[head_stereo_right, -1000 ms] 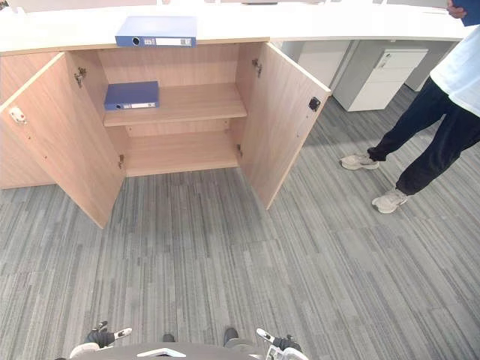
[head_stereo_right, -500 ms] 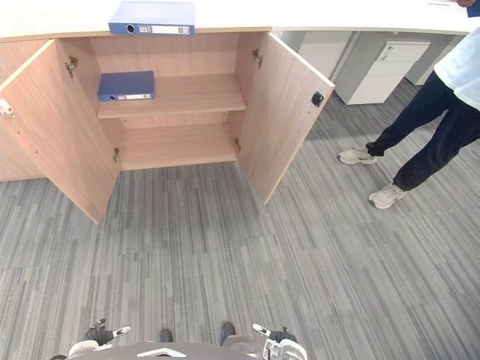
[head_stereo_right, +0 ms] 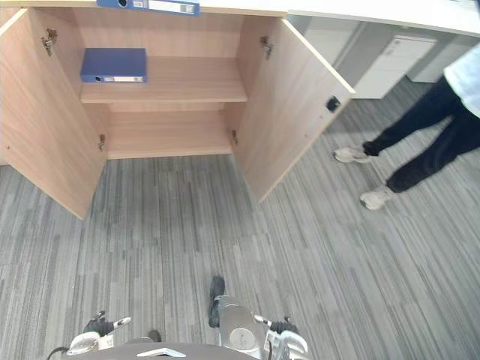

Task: Walk over to the cabinet, pick up the folder, carry it to the office cabinet, place the folder inside the office cabinet, then close the office cabinet door

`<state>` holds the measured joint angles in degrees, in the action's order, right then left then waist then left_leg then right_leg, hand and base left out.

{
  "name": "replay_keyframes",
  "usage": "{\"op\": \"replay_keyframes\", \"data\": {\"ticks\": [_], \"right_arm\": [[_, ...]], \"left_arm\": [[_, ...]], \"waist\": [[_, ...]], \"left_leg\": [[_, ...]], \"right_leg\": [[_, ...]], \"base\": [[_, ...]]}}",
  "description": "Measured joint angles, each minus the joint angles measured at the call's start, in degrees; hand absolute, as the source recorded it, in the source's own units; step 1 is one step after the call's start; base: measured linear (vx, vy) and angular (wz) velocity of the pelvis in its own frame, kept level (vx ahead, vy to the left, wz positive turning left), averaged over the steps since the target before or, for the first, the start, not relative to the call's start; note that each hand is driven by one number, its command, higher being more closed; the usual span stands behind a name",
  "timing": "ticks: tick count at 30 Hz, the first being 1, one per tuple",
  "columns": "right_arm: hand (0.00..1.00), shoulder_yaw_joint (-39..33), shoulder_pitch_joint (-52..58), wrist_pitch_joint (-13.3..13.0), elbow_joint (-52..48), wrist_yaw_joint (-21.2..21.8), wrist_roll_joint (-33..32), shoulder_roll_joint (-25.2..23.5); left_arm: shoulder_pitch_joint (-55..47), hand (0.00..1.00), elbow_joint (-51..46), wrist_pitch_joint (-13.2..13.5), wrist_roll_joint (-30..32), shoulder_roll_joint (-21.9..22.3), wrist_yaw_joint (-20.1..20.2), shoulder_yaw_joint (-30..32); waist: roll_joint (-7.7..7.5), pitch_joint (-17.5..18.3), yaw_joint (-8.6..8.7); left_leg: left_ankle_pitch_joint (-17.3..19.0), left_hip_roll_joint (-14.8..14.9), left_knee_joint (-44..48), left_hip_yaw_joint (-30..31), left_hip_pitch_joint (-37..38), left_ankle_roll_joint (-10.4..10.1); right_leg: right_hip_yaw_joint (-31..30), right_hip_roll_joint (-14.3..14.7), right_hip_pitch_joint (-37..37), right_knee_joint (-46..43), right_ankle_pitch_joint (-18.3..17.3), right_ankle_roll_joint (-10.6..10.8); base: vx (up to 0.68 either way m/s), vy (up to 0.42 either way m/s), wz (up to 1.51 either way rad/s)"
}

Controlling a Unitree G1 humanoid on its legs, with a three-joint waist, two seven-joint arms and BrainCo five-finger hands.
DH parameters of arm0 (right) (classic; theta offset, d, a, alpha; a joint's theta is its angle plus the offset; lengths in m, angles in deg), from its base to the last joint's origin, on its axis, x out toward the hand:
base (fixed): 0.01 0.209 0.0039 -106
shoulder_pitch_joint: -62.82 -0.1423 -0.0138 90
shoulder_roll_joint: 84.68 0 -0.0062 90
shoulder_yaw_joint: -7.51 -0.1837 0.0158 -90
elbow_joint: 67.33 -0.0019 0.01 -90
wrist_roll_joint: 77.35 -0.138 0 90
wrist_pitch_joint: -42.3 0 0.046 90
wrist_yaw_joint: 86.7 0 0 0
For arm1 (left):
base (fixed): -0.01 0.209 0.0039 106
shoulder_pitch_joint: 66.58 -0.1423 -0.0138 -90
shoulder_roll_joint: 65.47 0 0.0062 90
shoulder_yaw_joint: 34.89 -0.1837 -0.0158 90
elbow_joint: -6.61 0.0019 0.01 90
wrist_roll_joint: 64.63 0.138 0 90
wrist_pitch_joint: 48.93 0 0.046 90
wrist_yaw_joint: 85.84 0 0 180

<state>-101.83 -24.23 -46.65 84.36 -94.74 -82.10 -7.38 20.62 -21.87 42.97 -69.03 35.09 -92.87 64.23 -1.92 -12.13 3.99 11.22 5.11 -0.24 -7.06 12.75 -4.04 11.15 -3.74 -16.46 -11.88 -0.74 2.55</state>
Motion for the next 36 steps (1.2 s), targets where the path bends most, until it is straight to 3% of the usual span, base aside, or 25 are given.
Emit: {"op": "replay_keyframes", "data": {"ticks": [1,2,3,4,7,8,10,12,15,18,19,20,21,22,24,25,26,27,29,31,32,34,35,36], "right_arm": [[0.0,-0.62,0.91,-0.09,-0.05,-0.08,-0.06,-0.3],[0.0,-1.7,1.01,-0.09,-0.08,-0.07,-0.09,0.51],[0.0,-2.33,0.87,-0.23,-0.31,-0.07,-0.12,0.83],[0.0,-2.72,0.87,-0.43,-0.75,-0.07,-0.14,0.81],[0.0,-3.35,2.0,-0.72,-2.96,-0.17,-1.47,0.24],[0.0,-2.88,2.72,-0.81,-4.38,-0.22,-1.91,-0.04],[0.0,-2.65,2.95,-0.94,-5.41,-0.56,-2.28,-0.35],[0.0,-2.83,2.92,-0.83,-6.73,-0.78,-2.75,-0.66],[0.0,-4.08,2.46,-0.77,-6.71,-0.84,-2.76,-1.03],[0.0,-4.68,2.71,-0.8,-6.66,-0.94,-2.75,-1.49],[0.0,-4.71,2.66,-0.77,-6.09,-0.94,-2.72,-1.7],[0.0,-4.6,2.51,-0.76,-5.51,-0.95,-2.72,-2.19],[0.0,-4.74,2.31,-0.79,-4.33,-0.94,-2.72,-3.08],[0.0,-5.26,2.29,-0.79,-4.0,-0.9,-2.69,-3.45],[0.0,-5.8,2.15,-0.8,-3.79,-0.8,-2.64,-3.8],[0.0,-5.8,2.12,-0.79,-3.79,-0.77,-2.61,-3.72],[0.0,-5.64,2.09,-0.83,-3.8,-0.76,-2.59,-3.31],[0.0,-5.41,1.8,-0.84,-3.83,-0.75,-2.57,-3.19],[0.0,-3.86,1.36,-0.84,-3.71,-0.74,-2.45,-2.59],[0.0,-2.64,0.98,-0.87,-3.76,-0.7,-1.99,-1.89],[0.0,-2.63,0.97,-0.87,-4.02,-0.7,-1.99,-1.81],[0.0,-2.63,0.99,-0.84,-4.37,-0.71,-1.99,-1.63],[0.0,-2.56,1.68,-0.8,-4.24,-0.71,-1.89,-1.85],[0.0,-3.08,2.52,-0.78,-3.82,-0.7,-1.72,-2.17]], "left_arm": [[-0.15,0.0,0.05,0.03,0.01,0.33,-0.02,0.43],[-0.21,0.0,0.2,0.13,0.02,2.39,-0.04,1.23],[-0.1,0.0,0.14,0.48,0.05,3.64,0.11,2.1],[-0.1,0.0,-0.06,0.5,0.05,4.16,0.11,2.56],[-0.21,0.0,-2.06,0.47,0.05,5.6,0.22,7.31],[-0.34,0.0,-3.63,0.49,0.02,5.97,0.24,8.59],[0.18,0.0,-5.26,0.56,0.01,6.1,0.26,8.88],[1.08,0.0,-6.18,0.63,0.0,6.28,0.26,8.86],[1.53,0.0,-6.7,0.71,-0.01,6.3,0.28,8.79],[1.5,0.0,-6.63,0.75,-0.01,6.15,0.25,8.63],[1.18,0.0,-5.62,0.76,-0.18,5.95,0.33,8.63],[1.17,0.0,-5.49,0.76,-0.28,5.32,0.32,8.59],[1.13,0.0,-4.76,0.74,-0.33,4.0,0.29,8.52],[1.16,0.0,-4.5,0.76,-0.33,3.57,0.32,8.46],[1.1,0.0,-3.38,0.68,-0.31,3.37,0.31,8.14],[1.01,0.0,-3.18,0.55,-0.28,3.18,0.28,7.86],[0.97,0.0,-2.09,0.44,-0.27,2.6,0.25,6.51],[0.87,0.0,-1.63,0.42,-0.25,2.27,0.24,5.31],[0.64,0.0,-1.22,0.41,-0.26,2.21,0.25,4.29],[0.15,0.0,-1.15,0.41,-0.28,2.29,0.25,4.29],[0.04,0.0,-1.09,0.41,-0.28,2.52,0.19,4.29],[0.01,0.0,-0.97,0.42,-0.27,3.09,0.2,4.26],[-0.16,0.0,-0.77,0.45,-0.17,2.91,0.23,4.34],[0.15,0.0,-0.1,0.44,-0.02,3.06,0.29,5.11]], "waist": [[-0.16,-0.02,0.35],[2.33,-0.06,0.77],[3.78,-0.3,0.83],[4.17,-0.45,0.86],[4.23,-0.64,0.68],[3.65,-0.99,-0.27],[3.41,-1.04,-1.27],[3.16,-1.11,-2.53],[2.82,-1.28,-3.88],[2.45,-1.14,-3.88],[2.18,-0.53,-4.08],[1.14,0.14,-4.08],[-1.32,1.55,-4.05],[-2.07,1.93,-4.06],[-2.21,2.02,-4.47],[-1.52,1.63,-4.26],[-1.77,1.72,-3.57],[-1.73,1.72,-3.14],[-1.29,1.57,-2.74],[-0.98,1.52,-2.05],[-0.58,1.44,-1.71],[0.3,0.95,-0.97],[-0.24,1.17,-0.77],[-0.6,1.29,-0.67]], "left_leg": [[0.83,-0.16,0.02,0.94,0.9,-0.64],[1.65,1.97,0.37,1.44,2.28,-1.72],[1.44,3.16,2.71,0.81,1.94,-2.15],[1.37,3.66,4.94,0.56,0.92,-2.58],[1.28,8.07,32.64,0.35,-9.92,-5.6],[1.75,10.35,43.3,-1.67,-13.38,-5.98],[3.49,12.46,50.56,-5.33,-18.26,-5.11],[4.78,12.73,49.16,-9.31,-23.23,-2.93],[4.8,11.0,36.84,-11.52,-26.05,-1.72],[-1.69,7.56,20.88,-10.76,-26.67,-0.12],[-8.27,6.19,20.37,-9.67,-26.37,2.3],[-7.75,5.21,20.44,-10.11,-26.19,2.53],[-5.28,3.1,20.3,-11.12,-26.09,3.11],[-4.19,2.44,20.45,-11.61,-25.83,3.22],[-1.73,1.02,19.06,-13.56,-21.23,3.69],[-1.45,0.56,18.59,-13.67,-19.86,4.22],[-0.62,-0.24,17.77,-13.71,-17.08,4.9],[-0.15,-0.69,16.4,-13.69,-14.26,5.25],[-0.24,-0.75,13.02,-13.7,-10.51,5.07],[-0.7,-0.27,10.5,-13.8,-7.94,4.4],[-0.93,0.17,9.53,-13.73,-6.56,3.99],[-0.91,1.26,7.61,-13.07,-4.41,2.5],[-0.53,0.78,6.68,-12.28,-2.92,0.82],[0.63,0.62,6.03,-11.22,-0.9,-1.24]], "right_leg": [[-0.26,-0.49,0.55,-0.71,3.25,-0.93],[1.07,0.62,0.47,-5.11,1.2,-1.73],[1.99,1.25,0.47,-6.91,-2.08,-2.53],[2.34,1.48,0.75,-7.15,-2.86,-2.85],[3.81,3.26,8.01,-3.78,-5.49,-3.98],[3.88,4.36,11.9,-1.89,-6.02,-4.51],[3.67,5.05,16.22,0.63,-6.66,-5.22],[2.8,4.96,19.3,3.4,-6.76,-5.27],[1.98,3.87,22.79,5.65,-6.94,-4.64],[1.89,1.69,25.89,7.14,-8.86,-1.2],[0.84,0.76,26.86,6.93,-10.39,0.96],[0.44,-0.48,26.85,6.7,-10.87,1.57],[0.19,-2.8,26.3,5.75,-11.59,2.18],[0.0,-3.54,25.89,4.32,-11.8,2.24],[-2.88,-6.31,19.89,-12.27,-11.56,2.05],[-3.38,-7.21,17.65,-18.01,-11.18,2.09],[-4.4,-8.11,14.12,-27.98,-11.75,3.18],[-4.13,-8.09,11.28,-34.24,-13.87,2.62],[-1.89,-6.74,7.14,-35.58,-16.57,1.18],[0.08,-4.65,3.6,-29.51,-17.25,0.56],[0.36,-3.12,1.76,-23.73,-16.53,-0.11],[0.21,-1.01,0.19,-12.94,-11.75,-0.73],[-1.07,-0.79,0.85,-4.07,-4.96,-0.58],[-1.13,-0.78,1.66,-4.15,2.43,-2.94]], "base": [[0.48,-0.267,0.73],[0.45,-0.267,0.48],[0.44,-0.265,0.32],[0.42,-0.273,0.23],[0.47,-0.288,0.28],[0.49,-0.247,-0.09],[0.33,-0.145,-0.14],[0.3,-0.045,-0.23],[0.29,0.08,-0.26],[0.29,0.229,-0.09],[0.31,0.312,-0.12],[0.39,0.36,-0.13],[0.28,0.208,-0.04],[0.35,0.229,-0.15],[0.34,0.245,-0.31],[0.34,0.232,-0.16],[0.34,0.157,0.09],[0.34,0.117,0.17],[0.38,0.062,0.14],[0.34,-0.017,0.12],[0.34,-0.099,0.19],[0.36,-0.132,0.28],[0.4,-0.202,0.38],[0.4,-0.208,0.26]]}}
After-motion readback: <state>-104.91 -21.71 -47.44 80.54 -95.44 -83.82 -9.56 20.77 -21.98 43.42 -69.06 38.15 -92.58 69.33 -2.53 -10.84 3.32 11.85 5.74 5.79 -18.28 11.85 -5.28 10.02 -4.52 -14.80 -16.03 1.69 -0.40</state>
